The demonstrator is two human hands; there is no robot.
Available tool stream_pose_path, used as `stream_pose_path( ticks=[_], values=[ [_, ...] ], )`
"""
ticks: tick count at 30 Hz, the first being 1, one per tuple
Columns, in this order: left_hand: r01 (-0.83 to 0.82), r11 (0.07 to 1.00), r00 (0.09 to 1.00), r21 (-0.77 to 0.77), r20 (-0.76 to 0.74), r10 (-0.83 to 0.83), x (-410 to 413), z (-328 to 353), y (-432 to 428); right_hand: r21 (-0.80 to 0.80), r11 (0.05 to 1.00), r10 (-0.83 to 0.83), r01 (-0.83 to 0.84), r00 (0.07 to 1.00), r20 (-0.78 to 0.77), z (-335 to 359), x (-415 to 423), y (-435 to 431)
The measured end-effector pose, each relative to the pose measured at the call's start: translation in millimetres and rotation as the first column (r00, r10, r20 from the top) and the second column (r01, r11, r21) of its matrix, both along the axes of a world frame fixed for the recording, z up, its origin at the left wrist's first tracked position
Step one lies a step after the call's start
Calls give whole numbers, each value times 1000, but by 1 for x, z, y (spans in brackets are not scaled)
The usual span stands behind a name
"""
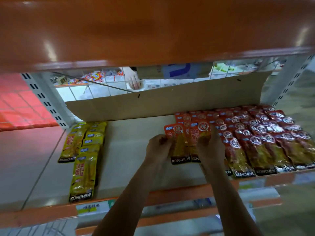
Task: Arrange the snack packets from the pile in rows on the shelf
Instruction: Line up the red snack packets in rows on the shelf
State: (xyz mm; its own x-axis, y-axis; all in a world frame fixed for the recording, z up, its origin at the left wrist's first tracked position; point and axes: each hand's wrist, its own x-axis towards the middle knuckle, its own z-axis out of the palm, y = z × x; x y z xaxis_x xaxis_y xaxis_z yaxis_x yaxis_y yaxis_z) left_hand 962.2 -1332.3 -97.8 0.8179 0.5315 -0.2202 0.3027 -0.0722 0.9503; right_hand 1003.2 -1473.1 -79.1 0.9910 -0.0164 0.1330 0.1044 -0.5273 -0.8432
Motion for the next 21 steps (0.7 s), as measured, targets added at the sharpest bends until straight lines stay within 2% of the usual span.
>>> stream_pose_path(
  ticks=[3,8,11,21],
  values=[
    [33,998,999,62,-41,-31,3,-3,-10,-57,997,-47,49,998,30,-2,8,-17],
    [90,960,991,263,-120,-60,5,-9,-22,-13,998,-67,66,997,-33,-2,9,-32],
    [100,940,991,328,-123,-62,5,-10,-27,22,999,-45,46,998,-46,-4,6,-36],
    [68,866,994,496,-107,-17,4,-14,-43,-27,999,45,-45,999,-9,-9,1,-37]
  ],
)
